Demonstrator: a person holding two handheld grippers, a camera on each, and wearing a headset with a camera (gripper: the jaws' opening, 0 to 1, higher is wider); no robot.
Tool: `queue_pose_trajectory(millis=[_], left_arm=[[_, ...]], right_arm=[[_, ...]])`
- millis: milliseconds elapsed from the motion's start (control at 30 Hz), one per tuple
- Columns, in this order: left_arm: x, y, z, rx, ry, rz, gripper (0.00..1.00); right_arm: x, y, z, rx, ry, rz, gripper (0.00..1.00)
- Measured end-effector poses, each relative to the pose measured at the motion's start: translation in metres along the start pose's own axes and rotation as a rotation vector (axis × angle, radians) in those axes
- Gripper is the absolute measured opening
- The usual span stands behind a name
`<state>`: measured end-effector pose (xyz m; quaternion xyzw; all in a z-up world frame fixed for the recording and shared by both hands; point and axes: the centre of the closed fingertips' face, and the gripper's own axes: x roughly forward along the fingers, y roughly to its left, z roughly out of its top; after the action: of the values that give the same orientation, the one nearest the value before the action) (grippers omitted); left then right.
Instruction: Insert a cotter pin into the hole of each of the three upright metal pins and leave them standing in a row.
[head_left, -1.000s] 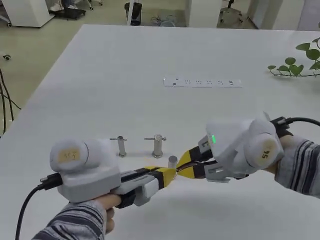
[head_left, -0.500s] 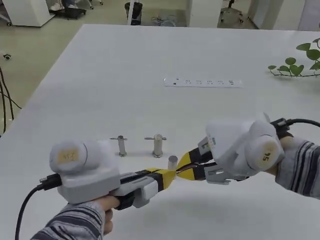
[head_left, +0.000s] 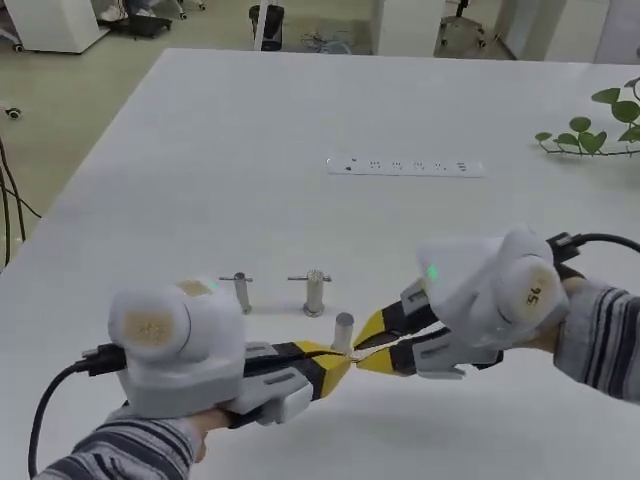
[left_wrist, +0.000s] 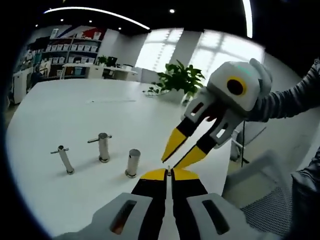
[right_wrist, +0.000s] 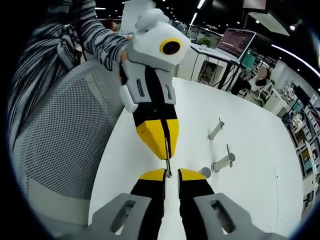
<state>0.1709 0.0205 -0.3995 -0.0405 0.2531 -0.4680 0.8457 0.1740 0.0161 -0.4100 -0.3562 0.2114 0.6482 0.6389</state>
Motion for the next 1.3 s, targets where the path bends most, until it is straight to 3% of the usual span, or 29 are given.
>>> queue_pose_trajectory(millis=[333, 633, 867, 1067, 1133, 1300], left_arm=[[-0.004, -0.013, -0.005, 0.098, 0.025, -0.068, 0.0], [-0.007, -0.024, -0.011, 0.161, 0.039, -0.126, 0.0], [-0.01, -0.03, -0.014, 0.159, 0.038, -0.152, 0.0], [-0.011, -0.028, -0.018, 0.166, 0.041, -0.141, 0.0], [-0.012, -0.022, -0.018, 0.192, 0.041, -0.099, 0.01], [-0.011, -0.017, -0.023, 0.197, 0.048, -0.068, 0.03]], right_arm=[[0.0, 0.016, -0.004, 0.108, -0.029, 0.077, 0.04], [0.003, 0.033, -0.004, 0.129, -0.041, 0.129, 0.02], [0.003, 0.043, 0.001, 0.115, -0.05, 0.165, 0.0], [0.002, 0.042, 0.002, 0.074, -0.033, 0.16, 0.0], [0.002, 0.042, 0.003, 0.038, -0.015, 0.149, 0.0], [0.002, 0.035, 0.002, -0.011, 0.006, 0.115, 0.0]])
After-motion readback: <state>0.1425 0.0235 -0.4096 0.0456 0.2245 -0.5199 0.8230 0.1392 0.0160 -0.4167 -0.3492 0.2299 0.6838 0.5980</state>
